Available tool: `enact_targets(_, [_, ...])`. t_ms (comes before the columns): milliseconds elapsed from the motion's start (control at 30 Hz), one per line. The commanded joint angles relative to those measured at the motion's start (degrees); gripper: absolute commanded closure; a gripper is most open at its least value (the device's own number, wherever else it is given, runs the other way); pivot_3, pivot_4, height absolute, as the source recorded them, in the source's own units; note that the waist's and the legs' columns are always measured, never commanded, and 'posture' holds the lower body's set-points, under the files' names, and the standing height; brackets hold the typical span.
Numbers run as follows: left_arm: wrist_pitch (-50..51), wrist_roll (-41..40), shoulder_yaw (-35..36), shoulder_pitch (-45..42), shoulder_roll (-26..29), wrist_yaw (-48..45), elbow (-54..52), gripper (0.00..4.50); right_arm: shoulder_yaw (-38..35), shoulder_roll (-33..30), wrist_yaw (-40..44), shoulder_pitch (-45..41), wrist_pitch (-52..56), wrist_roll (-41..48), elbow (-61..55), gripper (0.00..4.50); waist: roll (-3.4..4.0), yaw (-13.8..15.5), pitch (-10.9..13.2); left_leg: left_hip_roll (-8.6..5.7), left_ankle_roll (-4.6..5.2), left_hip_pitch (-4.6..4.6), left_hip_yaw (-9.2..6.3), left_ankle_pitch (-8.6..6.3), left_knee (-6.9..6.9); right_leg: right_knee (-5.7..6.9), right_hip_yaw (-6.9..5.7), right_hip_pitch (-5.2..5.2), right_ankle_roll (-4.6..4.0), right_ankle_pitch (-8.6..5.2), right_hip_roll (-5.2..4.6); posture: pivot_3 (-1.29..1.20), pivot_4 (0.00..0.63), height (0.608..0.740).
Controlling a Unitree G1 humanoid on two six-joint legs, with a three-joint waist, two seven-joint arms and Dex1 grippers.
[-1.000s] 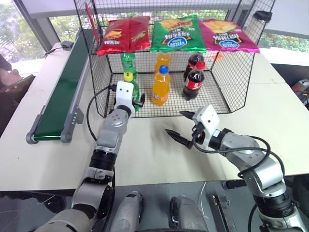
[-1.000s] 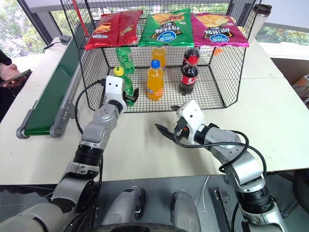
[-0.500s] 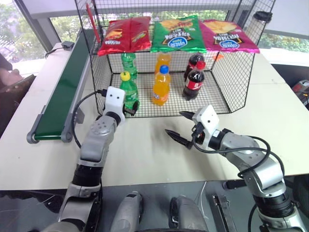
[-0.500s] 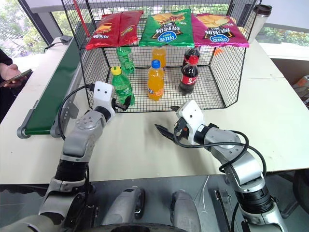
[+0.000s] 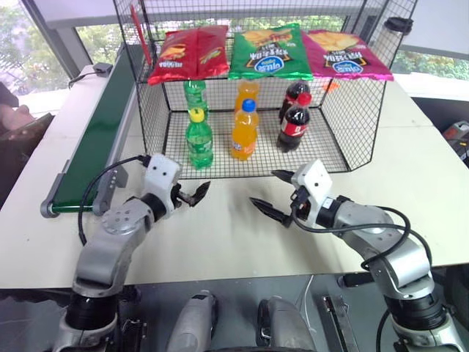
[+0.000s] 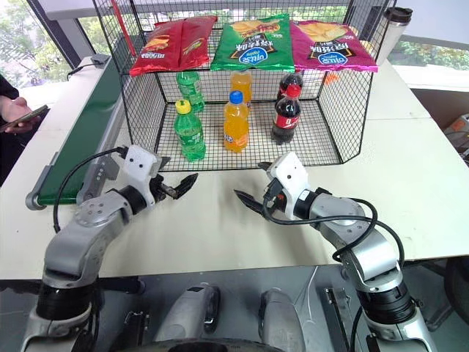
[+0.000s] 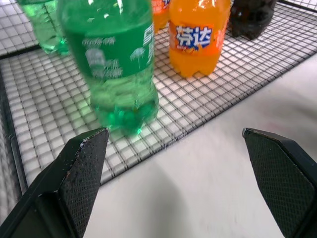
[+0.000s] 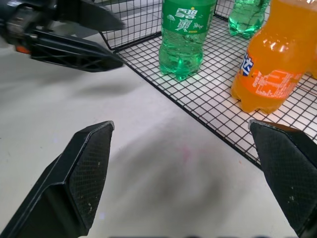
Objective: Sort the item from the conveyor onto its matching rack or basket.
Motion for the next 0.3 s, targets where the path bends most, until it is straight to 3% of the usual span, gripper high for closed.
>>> enact_targets(33, [0.98, -2.59, 2.95, 2.06, 0.22, -0.02, -4.33, 0.03, -0.7, 0.12, 0.22, -1.05, -0.16, 0.8, -2.34, 0.0, 0.0, 0.0, 0.0, 0.0, 0.0, 0.0, 0.0, 0.0, 0.0, 0.0, 0.0, 0.01, 0.0, 0.0, 0.0, 0.0, 0.15, 0.739])
enact_targets(300, [-0.63, -1.63, 2.51, 5.48, 0.48, 1.53, -5.67, 0.03, -0.36, 0.34, 0.73, -1.53, -0.6, 0.56, -1.57, 0.0, 0.01, 0.06, 0.0, 0.01, 0.0, 0.0, -0.01, 0.0, 0.0, 0.0, 0.0, 0.0, -0.02, 0.0, 0.01, 0.0, 0.15, 0.739])
